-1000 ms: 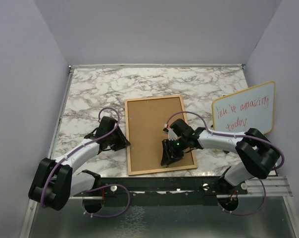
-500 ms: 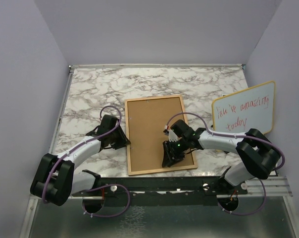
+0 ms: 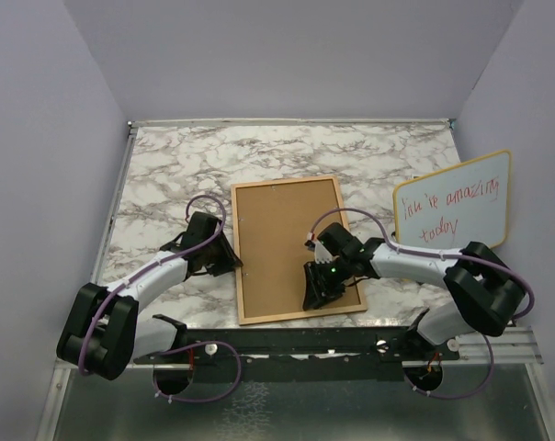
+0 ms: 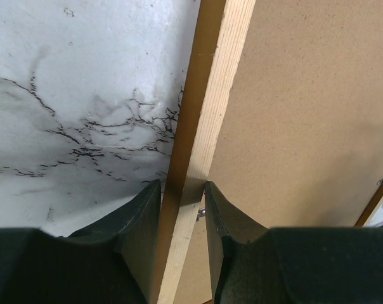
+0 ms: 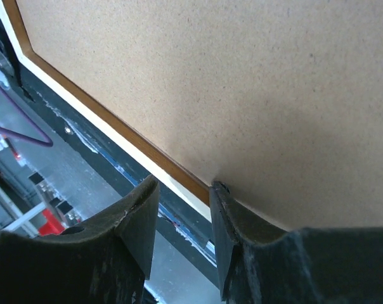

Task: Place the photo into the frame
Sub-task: Install the photo frame at the center of the board.

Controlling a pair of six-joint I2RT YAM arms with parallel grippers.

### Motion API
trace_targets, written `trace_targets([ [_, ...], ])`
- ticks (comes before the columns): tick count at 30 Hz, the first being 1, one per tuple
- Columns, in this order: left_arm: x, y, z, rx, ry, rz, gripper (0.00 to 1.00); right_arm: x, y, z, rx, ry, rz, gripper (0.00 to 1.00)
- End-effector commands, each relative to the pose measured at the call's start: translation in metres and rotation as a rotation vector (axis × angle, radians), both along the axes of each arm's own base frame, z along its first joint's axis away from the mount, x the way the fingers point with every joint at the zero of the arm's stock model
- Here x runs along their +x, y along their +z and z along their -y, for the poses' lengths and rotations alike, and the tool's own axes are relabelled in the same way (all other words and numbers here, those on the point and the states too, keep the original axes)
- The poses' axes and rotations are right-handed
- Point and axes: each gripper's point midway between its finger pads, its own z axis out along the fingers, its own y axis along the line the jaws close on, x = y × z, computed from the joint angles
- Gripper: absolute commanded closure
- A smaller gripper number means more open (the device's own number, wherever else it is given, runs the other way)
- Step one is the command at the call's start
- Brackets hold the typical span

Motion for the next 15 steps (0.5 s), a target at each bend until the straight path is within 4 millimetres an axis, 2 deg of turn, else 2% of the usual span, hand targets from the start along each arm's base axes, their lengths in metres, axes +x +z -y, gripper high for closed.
trace_targets([
  [1,0.010,0.004,-0.005,0.041,0.011,0.034,0.66,0.009,0.003,0.015,-0.065,-0.028,0.103,0.57],
  [7,0.021,0.018,-0.001,0.027,0.002,0.078,0.61,0.034,0.041,-0.007,0.052,-0.079,0.218,0.56],
  [12,0.031,0.036,-0.005,0.056,0.011,0.124,0.55,0.052,0.046,-0.014,0.035,-0.125,0.263,0.56],
  [15,0.037,0.048,-0.015,0.107,0.043,0.154,0.53,0.073,0.046,-0.016,-0.033,-0.178,0.294,0.56],
])
